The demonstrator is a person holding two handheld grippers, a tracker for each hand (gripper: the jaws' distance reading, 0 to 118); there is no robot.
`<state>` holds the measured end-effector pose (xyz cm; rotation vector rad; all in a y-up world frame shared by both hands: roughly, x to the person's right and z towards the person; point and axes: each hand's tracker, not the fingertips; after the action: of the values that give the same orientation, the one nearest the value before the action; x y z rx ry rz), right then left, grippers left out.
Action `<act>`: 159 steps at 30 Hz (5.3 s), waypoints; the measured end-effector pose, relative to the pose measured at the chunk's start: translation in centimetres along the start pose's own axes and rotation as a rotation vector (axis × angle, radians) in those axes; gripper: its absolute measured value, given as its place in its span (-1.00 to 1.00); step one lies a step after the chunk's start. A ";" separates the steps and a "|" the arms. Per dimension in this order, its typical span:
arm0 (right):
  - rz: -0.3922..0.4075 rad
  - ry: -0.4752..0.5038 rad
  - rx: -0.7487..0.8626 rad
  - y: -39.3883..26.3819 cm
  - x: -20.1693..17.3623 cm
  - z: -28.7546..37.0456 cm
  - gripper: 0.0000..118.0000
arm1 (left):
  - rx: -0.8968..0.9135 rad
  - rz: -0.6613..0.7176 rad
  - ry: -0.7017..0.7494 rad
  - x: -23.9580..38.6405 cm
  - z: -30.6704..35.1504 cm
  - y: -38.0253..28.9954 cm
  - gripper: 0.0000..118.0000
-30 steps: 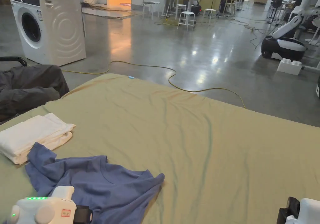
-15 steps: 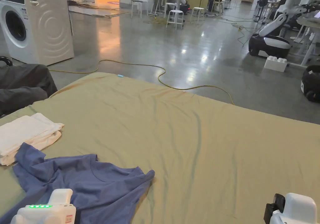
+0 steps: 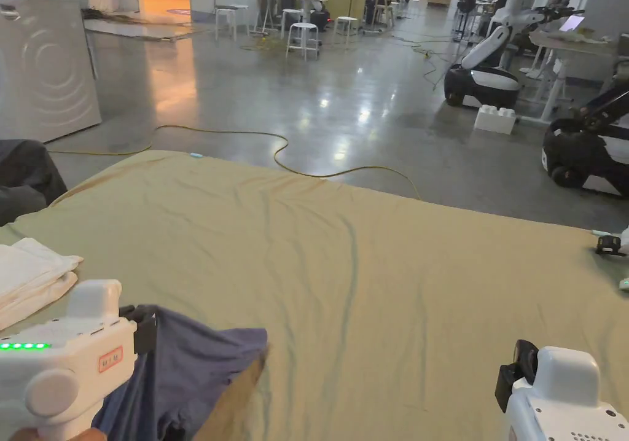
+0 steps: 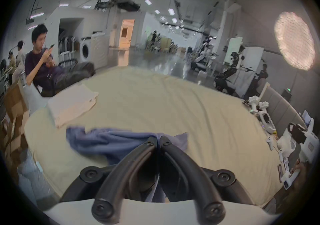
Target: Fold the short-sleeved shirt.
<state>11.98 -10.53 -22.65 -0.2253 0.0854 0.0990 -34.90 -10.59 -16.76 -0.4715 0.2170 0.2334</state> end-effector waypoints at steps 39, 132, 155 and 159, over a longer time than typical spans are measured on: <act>-0.050 -0.176 -0.030 -2.1 10.8 3.0 -1.00 | -0.090 -0.243 -0.514 31.5 -3.6 -5.2 0.10; -0.014 -0.020 -0.258 0.1 16.8 -5.9 -0.97 | -0.194 -0.094 -0.173 13.7 -2.9 -2.1 -0.94; -0.009 -0.086 0.047 18.3 16.6 -3.8 -0.97 | 0.102 -0.107 -0.066 12.9 -3.7 19.9 -0.94; 0.000 -0.106 0.066 21.5 16.7 -5.8 -0.97 | 0.124 -0.116 -0.054 13.4 -4.5 23.3 -0.94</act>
<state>25.84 10.49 -34.56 -0.1542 -0.0172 0.1081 -29.17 9.71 -33.99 -0.3532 0.1498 0.1182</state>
